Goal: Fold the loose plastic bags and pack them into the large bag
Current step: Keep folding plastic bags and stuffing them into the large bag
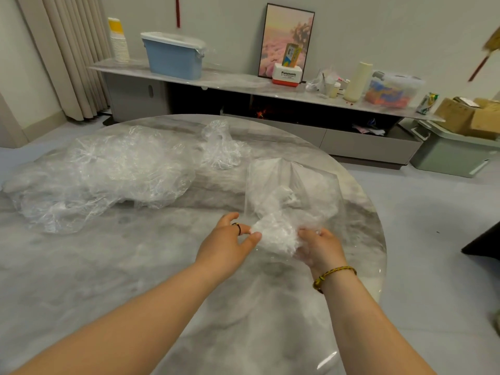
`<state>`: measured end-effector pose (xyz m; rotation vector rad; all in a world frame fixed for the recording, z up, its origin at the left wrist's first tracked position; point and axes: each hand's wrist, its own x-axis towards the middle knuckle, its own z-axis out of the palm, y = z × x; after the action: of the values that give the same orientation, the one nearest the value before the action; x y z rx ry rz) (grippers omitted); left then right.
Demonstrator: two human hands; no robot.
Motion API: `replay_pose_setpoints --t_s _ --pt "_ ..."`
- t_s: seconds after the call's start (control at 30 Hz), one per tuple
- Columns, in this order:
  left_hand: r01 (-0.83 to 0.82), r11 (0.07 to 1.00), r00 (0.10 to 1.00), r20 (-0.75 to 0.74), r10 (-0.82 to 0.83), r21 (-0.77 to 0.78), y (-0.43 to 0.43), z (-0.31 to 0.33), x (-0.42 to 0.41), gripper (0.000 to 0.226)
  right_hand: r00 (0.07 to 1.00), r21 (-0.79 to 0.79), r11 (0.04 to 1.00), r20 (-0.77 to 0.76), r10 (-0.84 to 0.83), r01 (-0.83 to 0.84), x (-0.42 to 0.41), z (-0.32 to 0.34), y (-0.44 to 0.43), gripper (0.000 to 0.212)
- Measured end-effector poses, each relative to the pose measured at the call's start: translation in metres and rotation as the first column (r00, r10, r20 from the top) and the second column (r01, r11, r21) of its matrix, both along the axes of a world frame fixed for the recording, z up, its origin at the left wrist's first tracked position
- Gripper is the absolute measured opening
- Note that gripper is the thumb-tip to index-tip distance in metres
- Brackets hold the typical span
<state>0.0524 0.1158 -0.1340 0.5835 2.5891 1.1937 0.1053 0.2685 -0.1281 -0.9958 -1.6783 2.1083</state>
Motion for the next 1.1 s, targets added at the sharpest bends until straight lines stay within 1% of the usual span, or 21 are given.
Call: replay_pose_setpoints --t_s 0.1,0.2,0.27,0.33,0.37,0.4,0.47,0.53,0.6,0.7,0.73,0.8,0.87,0.9,0.93,0.97,1.03,1.1 --pt "-0.034 0.995 0.999 0.006 0.035 -0.094 0.013 -0.002 0.0 0.045 0.997 0.1 0.994 0.063 -0.039 0.033 -0.004 -0.014 0.003 0.009" --pt "-0.107 0.99 0.992 0.062 0.113 -0.096 0.019 -0.003 -0.002 0.035 0.987 0.182 0.977 0.099 -0.129 0.109 -0.007 -0.019 0.006 0.02" --pt "-0.134 0.986 0.988 0.063 0.14 -0.096 0.019 -0.004 -0.005 0.028 0.972 0.194 0.965 0.12 -0.204 0.179 -0.007 -0.021 0.011 0.021" --pt "-0.129 0.985 0.99 0.044 0.135 -0.11 0.018 -0.007 -0.007 0.027 0.951 0.189 0.952 0.15 -0.27 0.24 -0.007 -0.02 0.013 0.017" --pt "-0.127 0.986 0.99 0.044 0.132 -0.105 0.017 -0.008 -0.007 0.027 0.946 0.185 0.948 0.151 -0.286 0.258 -0.008 -0.02 0.015 0.022" --pt "-0.125 0.988 0.99 0.054 0.13 -0.092 0.016 -0.01 -0.006 0.028 0.947 0.153 0.953 0.149 -0.285 0.263 -0.008 -0.019 0.015 0.025" --pt "-0.106 0.993 0.991 0.078 0.111 -0.06 0.013 -0.012 -0.002 0.031 0.954 0.082 0.963 0.132 -0.267 0.258 -0.01 -0.015 0.012 0.018" --pt "-0.077 0.997 0.991 0.107 0.079 -0.02 0.009 -0.014 0.002 0.033 0.964 0.05 0.973 0.135 -0.23 0.226 -0.017 -0.015 0.007 0.029" --pt "-0.057 0.998 0.99 0.127 0.056 0.011 0.003 -0.012 0.006 0.04 0.972 0.052 0.984 0.154 -0.179 0.173 -0.026 -0.021 0.003 0.036" --pt "-0.012 1.0 0.995 0.104 0.01 0.017 -0.007 -0.007 0.009 0.05 0.974 0.062 0.99 0.178 -0.137 0.128 -0.04 -0.032 -0.006 0.038" --pt "0.002 1.0 0.996 0.086 -0.004 0.023 -0.011 -0.006 0.008 0.052 0.976 0.077 0.99 0.171 -0.133 0.122 -0.045 -0.034 -0.012 0.039" --pt "0.031 0.999 0.998 0.061 -0.032 0.03 -0.017 -0.004 0.008 0.058 0.987 0.105 0.984 0.062 -0.15 0.143 -0.054 -0.036 -0.022 0.045" --pt "0.053 0.998 0.996 0.074 -0.055 0.022 -0.022 -0.004 0.006 0.068 0.986 0.133 0.977 -0.039 -0.161 0.165 -0.062 -0.036 -0.032 0.056" --pt "0.063 0.998 0.994 0.089 -0.065 0.021 -0.024 -0.004 0.005 0.072 0.986 0.148 0.976 -0.072 -0.152 0.162 -0.066 -0.036 -0.034 0.058" --pt "0.07 0.997 0.992 0.101 -0.072 0.024 -0.025 -0.005 0.003 0.074 0.984 0.135 0.978 -0.1 -0.149 0.162 -0.07 -0.034 -0.035 0.056" --pt "0.073 0.997 0.991 0.108 -0.076 0.028 -0.025 -0.005 0.002 0.076 0.978 0.122 0.977 -0.136 -0.157 0.174 -0.074 -0.034 -0.033 0.046" --pt "0.078 0.997 0.99 0.119 -0.08 0.022 -0.025 -0.005 0.002 0.079 0.967 0.131 0.966 -0.162 -0.199 0.221 -0.078 -0.024 -0.031 0.016" --pt "0.09 0.996 0.988 0.125 -0.09 0.004 -0.024 -0.006 0.003 0.079 0.95 0.076 0.959 -0.182 -0.255 0.272 -0.084 -0.019 -0.024 0.021"
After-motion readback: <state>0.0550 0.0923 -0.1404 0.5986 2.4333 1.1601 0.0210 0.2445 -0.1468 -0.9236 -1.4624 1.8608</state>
